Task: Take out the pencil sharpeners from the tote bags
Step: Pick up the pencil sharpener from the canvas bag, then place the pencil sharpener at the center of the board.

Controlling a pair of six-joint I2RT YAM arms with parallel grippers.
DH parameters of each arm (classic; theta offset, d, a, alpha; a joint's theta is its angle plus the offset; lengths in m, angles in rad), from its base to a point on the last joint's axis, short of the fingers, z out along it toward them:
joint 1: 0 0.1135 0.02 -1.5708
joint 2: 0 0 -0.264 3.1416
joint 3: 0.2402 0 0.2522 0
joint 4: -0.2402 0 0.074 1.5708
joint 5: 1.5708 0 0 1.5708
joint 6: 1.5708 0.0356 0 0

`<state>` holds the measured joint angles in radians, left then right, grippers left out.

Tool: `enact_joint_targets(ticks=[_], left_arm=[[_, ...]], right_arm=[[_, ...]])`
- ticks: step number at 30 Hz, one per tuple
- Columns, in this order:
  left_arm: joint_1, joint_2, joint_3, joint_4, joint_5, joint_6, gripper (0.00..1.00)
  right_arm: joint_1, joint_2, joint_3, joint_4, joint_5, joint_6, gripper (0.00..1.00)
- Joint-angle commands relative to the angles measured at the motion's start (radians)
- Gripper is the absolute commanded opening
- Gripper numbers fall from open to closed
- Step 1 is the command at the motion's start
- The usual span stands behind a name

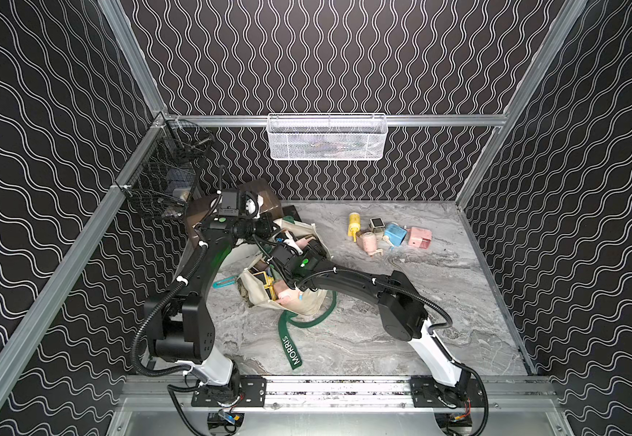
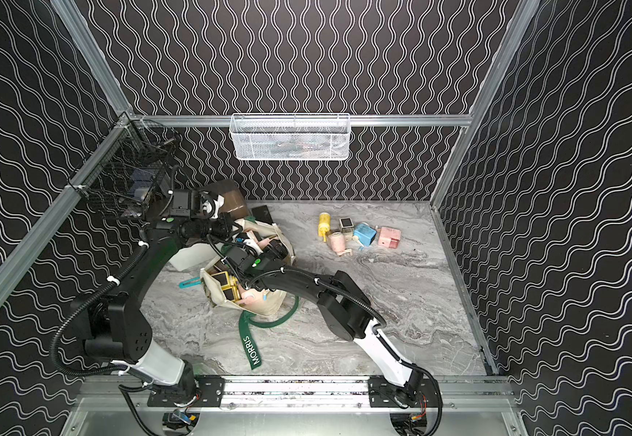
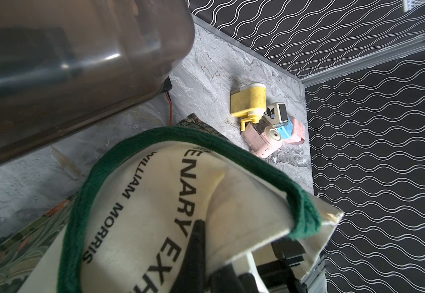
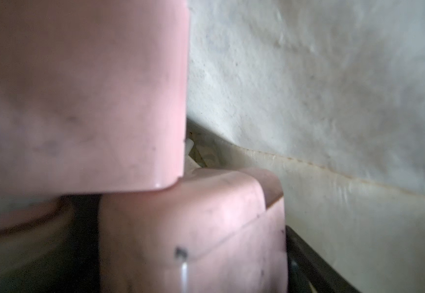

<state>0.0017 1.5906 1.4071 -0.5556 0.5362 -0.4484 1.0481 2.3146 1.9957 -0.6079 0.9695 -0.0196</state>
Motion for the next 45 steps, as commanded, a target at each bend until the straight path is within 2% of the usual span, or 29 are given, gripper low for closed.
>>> enact_joint_targets(ticks=[1, 9, 14, 21, 28, 36, 45], left_arm=[[-0.002, -0.012, 0.004, -0.040, 0.020, 0.004, 0.00], [-0.001, -0.017, -0.001, -0.038, 0.018, 0.004, 0.00], [-0.002, -0.017, 0.001, -0.040, 0.019, 0.004, 0.00], [-0.002, -0.016, 0.000, -0.036, 0.022, 0.002, 0.00], [-0.001, -0.013, 0.003, -0.038, 0.024, 0.002, 0.00], [-0.002, -0.018, -0.002, -0.032, 0.030, -0.003, 0.00], [-0.002, -0.021, -0.006, -0.033, 0.019, 0.002, 0.00]], right_arm=[[0.000, -0.044, -0.019, -0.006, -0.026, -0.001, 0.83], [-0.013, -0.187, -0.121, 0.033, -0.327, 0.104, 0.74], [-0.015, -0.192, -0.110, 0.004, -0.411, 0.135, 0.69], [-0.016, -0.266, -0.230, 0.085, -0.557, 0.140, 0.63], [-0.023, -0.376, -0.335, 0.152, -0.666, 0.135, 0.59], [-0.029, -0.420, -0.353, 0.143, -0.734, 0.154, 0.56], [-0.028, -0.590, -0.469, 0.221, -0.848, 0.169, 0.54]])
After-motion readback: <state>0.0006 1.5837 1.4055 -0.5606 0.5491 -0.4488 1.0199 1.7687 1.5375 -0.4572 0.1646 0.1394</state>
